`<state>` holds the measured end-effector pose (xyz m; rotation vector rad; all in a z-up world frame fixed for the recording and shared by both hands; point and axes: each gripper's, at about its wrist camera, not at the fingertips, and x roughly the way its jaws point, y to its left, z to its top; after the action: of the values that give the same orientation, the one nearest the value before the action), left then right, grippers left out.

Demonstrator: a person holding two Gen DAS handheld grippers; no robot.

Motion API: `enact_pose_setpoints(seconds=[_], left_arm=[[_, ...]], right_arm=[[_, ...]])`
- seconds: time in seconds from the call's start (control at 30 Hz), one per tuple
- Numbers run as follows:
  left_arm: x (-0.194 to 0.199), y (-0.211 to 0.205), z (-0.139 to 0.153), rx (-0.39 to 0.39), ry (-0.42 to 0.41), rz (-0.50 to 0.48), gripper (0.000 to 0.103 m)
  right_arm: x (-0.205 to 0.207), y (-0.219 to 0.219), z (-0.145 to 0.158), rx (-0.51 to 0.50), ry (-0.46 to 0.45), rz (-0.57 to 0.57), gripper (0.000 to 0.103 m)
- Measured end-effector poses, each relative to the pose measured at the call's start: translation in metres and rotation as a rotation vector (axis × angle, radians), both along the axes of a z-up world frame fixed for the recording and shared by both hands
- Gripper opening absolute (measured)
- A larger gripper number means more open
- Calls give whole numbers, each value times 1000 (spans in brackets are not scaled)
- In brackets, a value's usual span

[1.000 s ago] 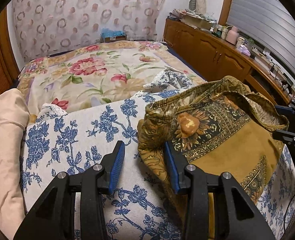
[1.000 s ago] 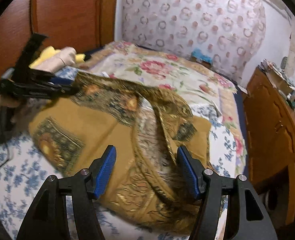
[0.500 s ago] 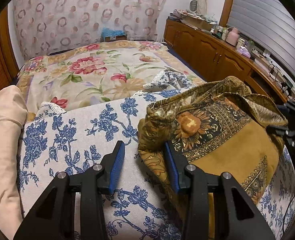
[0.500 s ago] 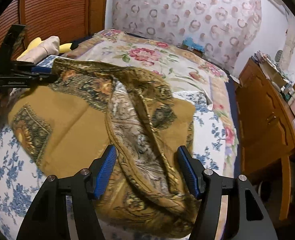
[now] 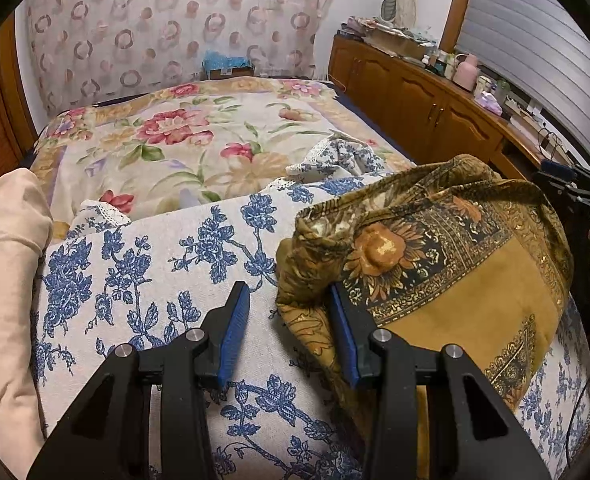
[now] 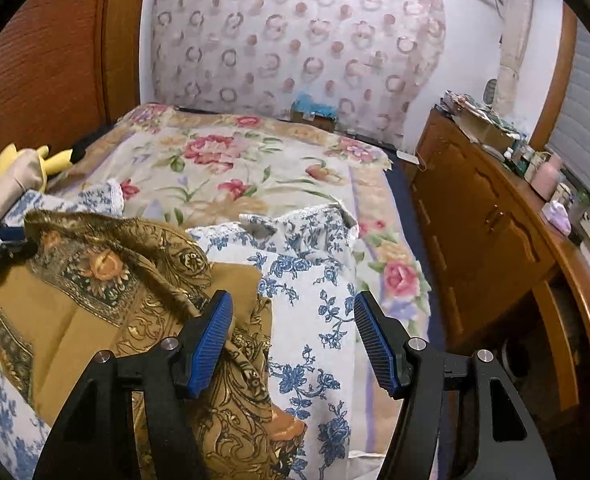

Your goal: Fold small clothes

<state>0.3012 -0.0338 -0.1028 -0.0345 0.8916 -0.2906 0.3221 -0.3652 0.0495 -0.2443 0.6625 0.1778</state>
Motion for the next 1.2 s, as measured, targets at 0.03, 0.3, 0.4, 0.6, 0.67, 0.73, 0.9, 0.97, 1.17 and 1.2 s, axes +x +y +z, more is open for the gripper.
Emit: enact_pose_setpoints(seconds=[0.03, 0.3, 0.4, 0.6, 0.67, 0.73, 0.9, 0.97, 1.17, 1.2], left_arm=[[2, 1, -1, -2, 3, 0, 42], [10, 2, -2, -15, 20, -4, 42], [17, 3, -3, -38, 37, -9, 42], [23, 2, -1, -70, 60, -32, 42], [21, 2, -1, -88, 64, -42, 42], [18, 2, 0, -99, 67, -46, 42], [12, -4, 1, -97, 81, -65, 42], [14, -5, 2, -98, 87, -70, 42], [13, -6, 1, -153, 101, -109, 14], [10, -5, 3, -155, 93, -111, 11]], right_arm=[[-3, 0, 0, 12, -1, -1, 65], [-26, -1, -10, 97, 37, 49, 69], [-23, 0, -25, 74, 76, 49, 70], [10, -21, -52, 186, 203, 45, 70], [18, -28, -58, 238, 245, 60, 70], [23, -31, -57, 246, 244, 75, 70], [27, -23, -54, 230, 258, 136, 63], [28, -21, -55, 230, 260, 153, 53], [28, -29, -56, 255, 247, 183, 26], [27, -30, -56, 251, 241, 174, 24]])
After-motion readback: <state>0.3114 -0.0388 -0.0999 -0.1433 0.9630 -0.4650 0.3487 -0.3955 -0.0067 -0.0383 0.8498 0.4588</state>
